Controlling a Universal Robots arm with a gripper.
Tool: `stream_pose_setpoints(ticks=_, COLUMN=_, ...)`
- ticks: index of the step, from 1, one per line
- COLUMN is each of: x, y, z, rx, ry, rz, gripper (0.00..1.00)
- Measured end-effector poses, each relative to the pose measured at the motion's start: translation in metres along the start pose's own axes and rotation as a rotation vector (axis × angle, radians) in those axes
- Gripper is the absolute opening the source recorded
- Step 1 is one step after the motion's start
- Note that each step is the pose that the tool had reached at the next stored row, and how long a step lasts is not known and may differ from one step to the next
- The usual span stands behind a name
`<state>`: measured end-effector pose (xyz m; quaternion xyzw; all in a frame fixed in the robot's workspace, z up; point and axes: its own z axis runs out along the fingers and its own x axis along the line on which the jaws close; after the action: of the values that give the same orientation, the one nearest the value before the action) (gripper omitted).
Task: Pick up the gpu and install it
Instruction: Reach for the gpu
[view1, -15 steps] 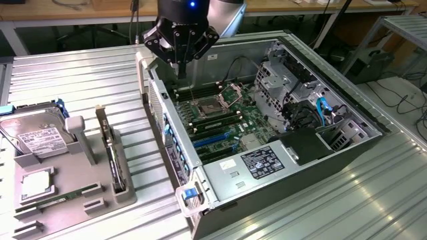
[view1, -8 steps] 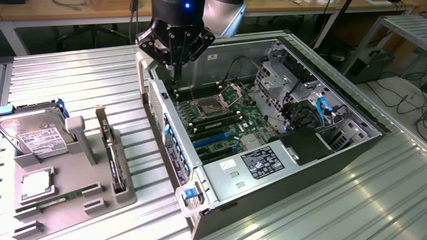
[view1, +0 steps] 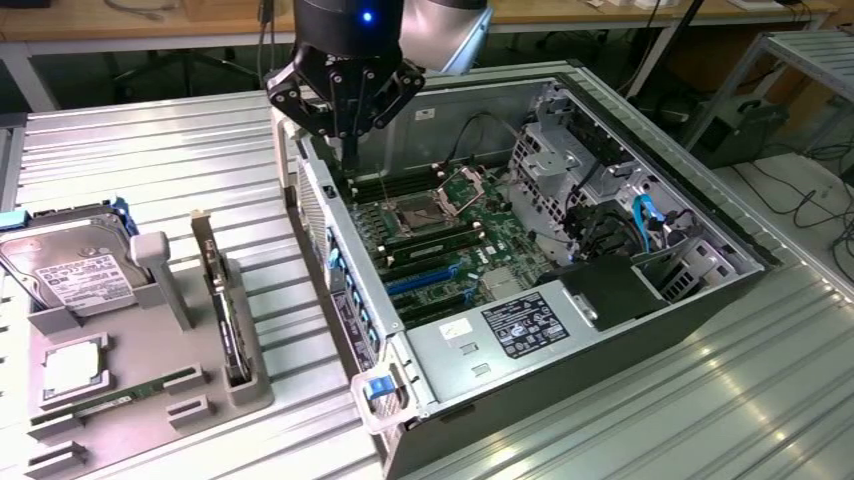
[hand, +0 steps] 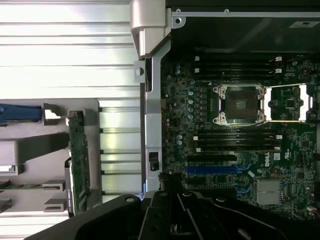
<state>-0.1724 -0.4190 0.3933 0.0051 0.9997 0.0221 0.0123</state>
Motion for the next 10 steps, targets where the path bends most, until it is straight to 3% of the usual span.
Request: stream_pose_setpoints(ticks=10, x=0.012, y=-0.0042, z=-0.0005, rx=-0.0001, ry=0.0002, rz=-0.005, gripper=0.11)
